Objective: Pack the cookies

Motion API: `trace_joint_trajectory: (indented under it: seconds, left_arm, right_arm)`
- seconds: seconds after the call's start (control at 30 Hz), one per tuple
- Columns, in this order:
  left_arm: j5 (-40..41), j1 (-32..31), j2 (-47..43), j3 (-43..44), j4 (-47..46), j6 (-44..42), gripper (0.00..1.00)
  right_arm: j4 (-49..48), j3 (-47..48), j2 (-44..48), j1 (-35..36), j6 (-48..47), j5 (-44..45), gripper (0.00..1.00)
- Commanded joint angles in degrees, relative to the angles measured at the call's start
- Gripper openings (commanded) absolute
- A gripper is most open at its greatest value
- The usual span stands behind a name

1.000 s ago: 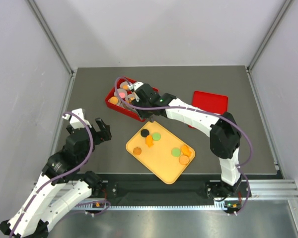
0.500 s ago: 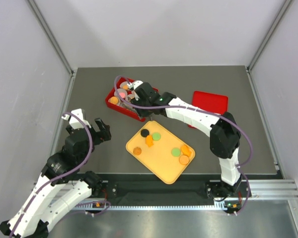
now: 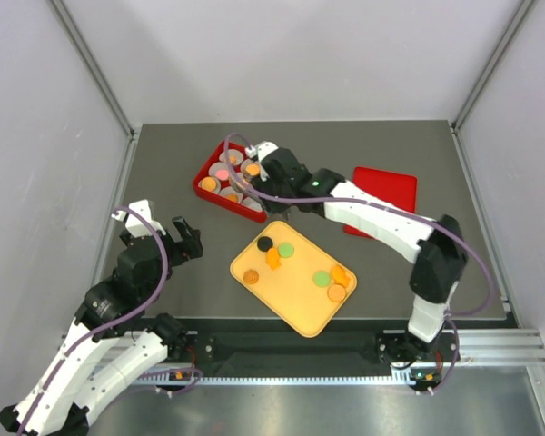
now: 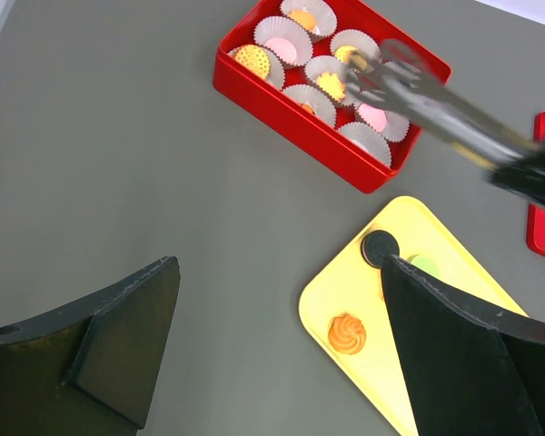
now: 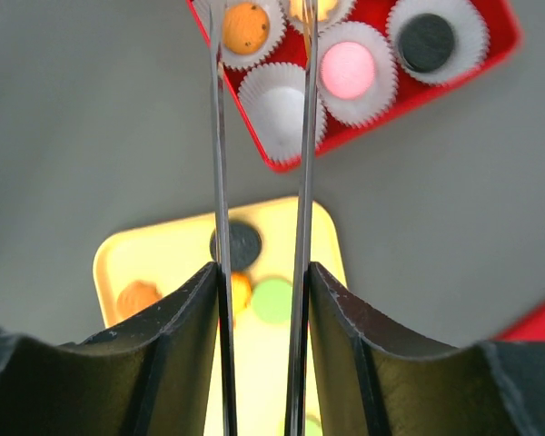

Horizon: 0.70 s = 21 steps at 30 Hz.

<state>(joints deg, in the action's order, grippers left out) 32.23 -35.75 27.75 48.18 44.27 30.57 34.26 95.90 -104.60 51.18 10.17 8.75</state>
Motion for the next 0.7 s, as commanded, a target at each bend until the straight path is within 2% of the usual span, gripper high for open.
trace_joint_trajectory:
  seconds: [0.0, 0.13, 0.33, 0.67]
  left_arm:
    - [0.5, -0.2, -0.4, 0.3, -0.2, 0.3, 0.97]
    - [0.3, -0.2, -0.8, 0.2, -0.3, 0.3, 0.97]
    - [-0.1, -0.2, -0.9, 0.2, -0.4, 0.3, 0.97]
    - [-0.3, -0.1, -1.8, 0.2, -0.5, 0.1, 0.97]
  right_arm:
    - [-0.3, -5.6, 15.5, -0.7, 1.2, 1.9, 0.42]
    - [-0.3, -19.7, 26.2, -0.6, 3.9, 2.4, 0.42]
    - [1.9, -35.0, 38.5, 0.2, 8.8, 2.9, 0.42]
    - [2.9, -43.0, 41.5, 5.2, 12.7, 4.2, 0.41]
